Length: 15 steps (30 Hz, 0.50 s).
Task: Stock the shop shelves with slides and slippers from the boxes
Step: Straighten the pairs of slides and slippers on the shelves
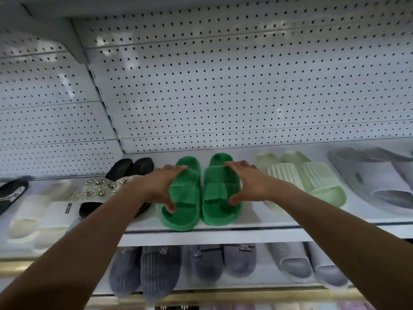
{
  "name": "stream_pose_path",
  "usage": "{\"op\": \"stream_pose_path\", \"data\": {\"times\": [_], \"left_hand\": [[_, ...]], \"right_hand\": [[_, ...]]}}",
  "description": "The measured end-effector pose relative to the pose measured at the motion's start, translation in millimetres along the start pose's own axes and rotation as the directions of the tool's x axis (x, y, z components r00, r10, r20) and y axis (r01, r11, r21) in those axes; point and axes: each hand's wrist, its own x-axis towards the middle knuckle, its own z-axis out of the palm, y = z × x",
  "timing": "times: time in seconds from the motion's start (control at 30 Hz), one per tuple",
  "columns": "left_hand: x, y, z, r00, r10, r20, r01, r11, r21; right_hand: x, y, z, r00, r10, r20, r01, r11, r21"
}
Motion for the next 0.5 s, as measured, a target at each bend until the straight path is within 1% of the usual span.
{"op": "stream_pose_path", "data": {"times": [0.07, 0.17, 0.3, 0.5], "left_hand": [[7.3, -4.9, 3.2, 0.999, 0.036, -0.04, -0.036, 0.999, 0.002], [19.6, -9.9, 4.9, 0.992, 0.089, -0.084, -0.089, 0.996, -0.004], [32.7, -13.2, 5.0, 0.984, 0.142, -0.108, -0.146, 0.989, -0.026], [37.6, -19.2, 7.8, 0.97, 0.196, -0.145, -0.202, 0.979, -0.031]], "right_hand": [[7.6, -3.8, 4.5, 0.999, 0.041, 0.002, -0.041, 0.999, 0.006], [13.6, -6.4, 3.9, 0.998, 0.062, -0.009, -0.062, 0.998, 0.032], [14.9, -5.2, -2.0, 0.994, 0.106, -0.029, -0.104, 0.991, 0.079], [14.8, -4.9, -1.7, 0.99, 0.135, -0.045, -0.129, 0.983, 0.128]]}}
